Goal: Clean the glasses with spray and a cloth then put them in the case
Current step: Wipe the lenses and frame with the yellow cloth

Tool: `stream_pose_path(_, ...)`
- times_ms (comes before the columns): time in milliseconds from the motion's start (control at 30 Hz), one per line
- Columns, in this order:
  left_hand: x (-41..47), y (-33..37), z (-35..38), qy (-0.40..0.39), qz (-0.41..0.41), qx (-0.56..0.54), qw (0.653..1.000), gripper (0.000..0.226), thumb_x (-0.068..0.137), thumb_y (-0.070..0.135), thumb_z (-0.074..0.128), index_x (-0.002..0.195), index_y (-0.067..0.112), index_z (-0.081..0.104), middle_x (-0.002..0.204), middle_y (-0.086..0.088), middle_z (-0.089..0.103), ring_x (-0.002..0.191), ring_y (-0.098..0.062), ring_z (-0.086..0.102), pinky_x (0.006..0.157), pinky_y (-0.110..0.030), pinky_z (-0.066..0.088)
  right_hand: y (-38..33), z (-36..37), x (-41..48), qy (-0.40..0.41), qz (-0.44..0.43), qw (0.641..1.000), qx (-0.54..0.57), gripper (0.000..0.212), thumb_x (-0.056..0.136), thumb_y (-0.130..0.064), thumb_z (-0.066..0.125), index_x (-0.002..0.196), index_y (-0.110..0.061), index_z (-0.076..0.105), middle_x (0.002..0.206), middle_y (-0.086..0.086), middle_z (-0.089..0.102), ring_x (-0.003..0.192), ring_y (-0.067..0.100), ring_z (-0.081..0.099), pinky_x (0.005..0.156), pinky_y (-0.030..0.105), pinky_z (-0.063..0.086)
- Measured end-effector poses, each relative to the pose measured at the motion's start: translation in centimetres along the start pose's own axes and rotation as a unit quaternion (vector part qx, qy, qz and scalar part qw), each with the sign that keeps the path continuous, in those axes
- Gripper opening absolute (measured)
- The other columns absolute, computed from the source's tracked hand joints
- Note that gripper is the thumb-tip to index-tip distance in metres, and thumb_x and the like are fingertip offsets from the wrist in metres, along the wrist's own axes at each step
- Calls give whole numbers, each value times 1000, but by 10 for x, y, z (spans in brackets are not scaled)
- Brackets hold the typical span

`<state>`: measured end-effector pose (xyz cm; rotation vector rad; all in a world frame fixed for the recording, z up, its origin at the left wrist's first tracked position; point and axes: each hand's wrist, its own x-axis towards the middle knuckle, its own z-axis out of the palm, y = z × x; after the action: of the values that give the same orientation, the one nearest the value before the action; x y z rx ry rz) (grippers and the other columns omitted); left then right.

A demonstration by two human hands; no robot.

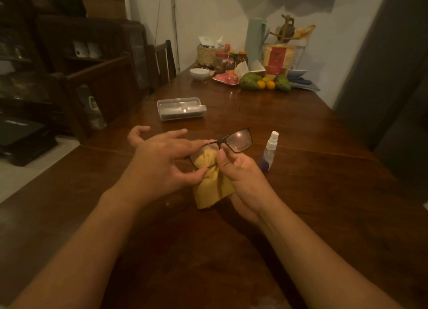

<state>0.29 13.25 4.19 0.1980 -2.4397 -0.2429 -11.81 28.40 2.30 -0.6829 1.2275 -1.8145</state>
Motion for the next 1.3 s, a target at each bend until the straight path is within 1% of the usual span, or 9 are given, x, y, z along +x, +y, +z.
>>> stream_pose_path(233, 4, 21, 9, 11, -7, -1, 1000, 53, 77, 48, 65, 128, 33, 65, 119, 9, 73, 123, -13, 61, 103, -40, 16, 2, 1, -1, 20, -32, 998, -58, 33, 101, -23, 56, 130, -9, 60, 121, 16, 71, 116, 29, 67, 105, 48, 49)
stream_pose_path(367, 5, 23, 12, 4, -19, -99, 995, 52, 78, 37, 72, 128, 23, 64, 113, 10, 73, 104, -9, 67, 116, -47, 29, 0, -4, 1, 9, -30, 999, -12, 38, 100, -22, 58, 136, -11, 56, 128, 16, 68, 120, 30, 65, 101, 43, 53)
stream_pose_path(467, 6, 17, 7, 17, -24, -144, 989, 50, 75, 41, 74, 122, 27, 67, 106, 14, 70, 98, -9, 69, 111, -57, 39, -6, -10, 2, 5, -29, 998, 55, 42, 95, -23, 61, 135, -11, 58, 122, 14, 71, 108, 27, 70, 88, 38, 59)
stream_pose_path(600, 6, 8, 3, 23, -22, -190, 981, 54, 73, 52, 68, 124, 38, 58, 103, 30, 66, 98, 1, 68, 105, -49, 47, -11, -19, 2, 6, -24, 994, 110, 48, 90, -22, 60, 136, -7, 57, 118, 12, 71, 101, 22, 70, 85, 35, 59)
stream_pose_path(733, 4, 3, 5, 29, -22, -188, 981, 55, 73, 52, 69, 126, 42, 58, 102, 39, 62, 101, 8, 65, 109, -30, 43, -10, -21, 2, 14, -17, 993, 116, 49, 87, -23, 61, 134, -7, 60, 123, 14, 69, 106, 23, 68, 89, 36, 55)
stream_pose_path(867, 4, 3, 5, 32, -31, -194, 980, 48, 73, 51, 70, 120, 48, 58, 107, 44, 63, 103, 13, 63, 112, -39, 36, -8, -19, 2, -6, -10, 993, 116, 53, 86, -17, 63, 138, -8, 56, 122, 14, 69, 102, 22, 70, 83, 34, 58)
stream_pose_path(1033, 3, 0, 4, 40, -50, -206, 976, 55, 72, 48, 71, 126, 47, 59, 111, 47, 60, 107, 13, 61, 117, -48, 33, -7, -19, 3, -11, 26, 995, 93, 68, 80, 2, 66, 144, -10, 47, 125, 18, 70, 113, 32, 68, 98, 47, 52)
stream_pose_path(1167, 4, -3, 3, 26, -68, -199, 977, 59, 69, 49, 72, 126, 50, 57, 105, 49, 60, 111, 13, 60, 118, -56, 28, -9, -21, 4, 10, 18, 990, 141, 62, 79, 0, 62, 139, -10, 54, 119, 13, 72, 107, 27, 70, 92, 43, 56)
stream_pose_path(1300, 4, -4, 4, 10, -64, -165, 984, 61, 68, 50, 69, 128, 47, 56, 99, 53, 57, 112, 15, 58, 118, -54, 28, -10, -26, 4, 4, -2, 978, 208, 54, 81, -3, 58, 134, -7, 58, 119, 17, 71, 108, 30, 68, 102, 45, 50)
